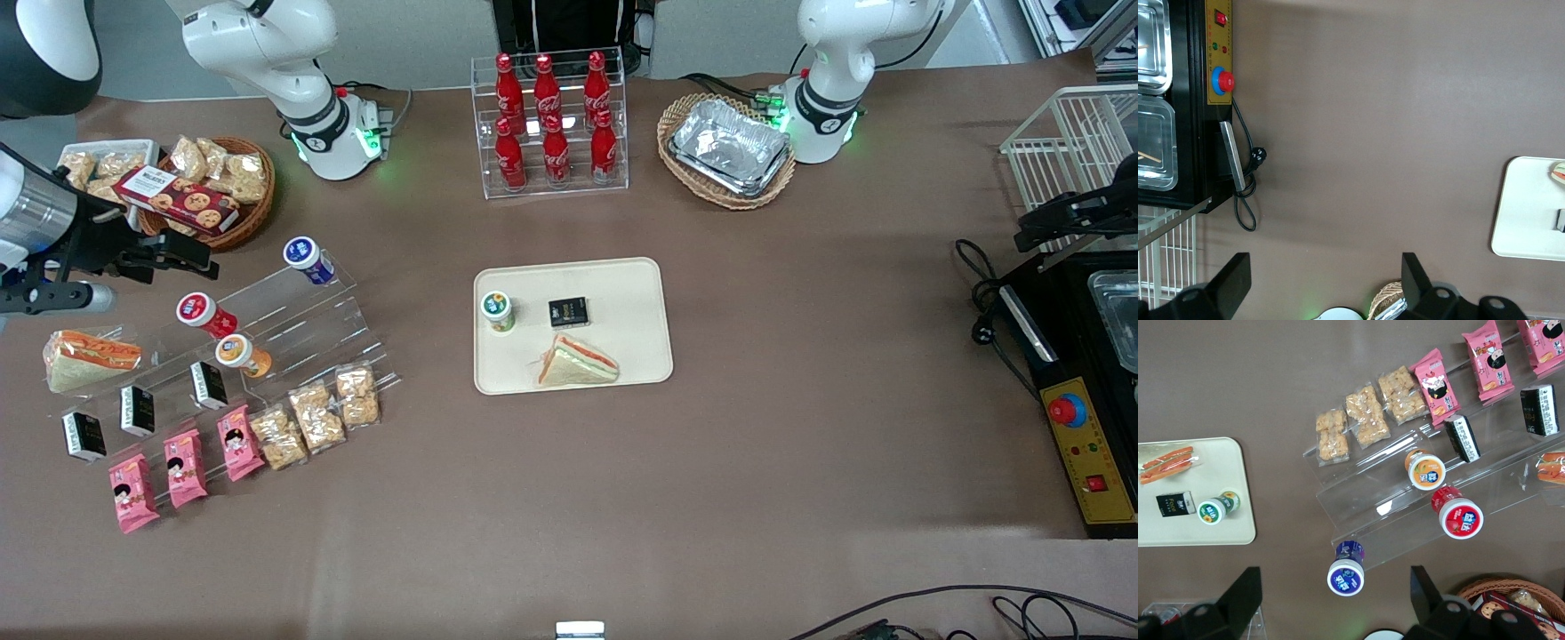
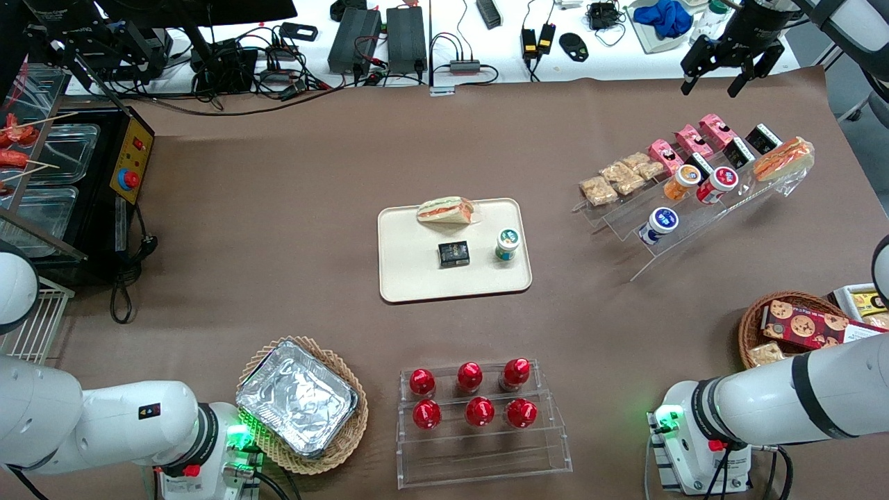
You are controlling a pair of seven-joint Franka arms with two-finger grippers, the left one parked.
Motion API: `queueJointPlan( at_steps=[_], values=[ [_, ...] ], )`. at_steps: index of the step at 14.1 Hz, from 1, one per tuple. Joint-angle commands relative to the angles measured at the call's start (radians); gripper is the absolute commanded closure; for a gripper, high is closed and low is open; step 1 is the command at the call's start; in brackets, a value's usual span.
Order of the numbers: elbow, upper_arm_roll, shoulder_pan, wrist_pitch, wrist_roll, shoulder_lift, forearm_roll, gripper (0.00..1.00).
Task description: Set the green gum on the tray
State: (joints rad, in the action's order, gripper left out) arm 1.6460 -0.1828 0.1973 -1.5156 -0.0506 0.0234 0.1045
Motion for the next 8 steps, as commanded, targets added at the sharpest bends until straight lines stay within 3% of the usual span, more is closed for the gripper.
queueJointPlan(
  at_steps=[1, 8],
  values=[
    [-0.061, 0.005, -0.007, 0.034, -0.003, -0.042, -0.019, 0.01],
    [-0.064, -0.009, -0.007, 0.031, 0.003, -0.042, -0.046, 0.01]
  ],
)
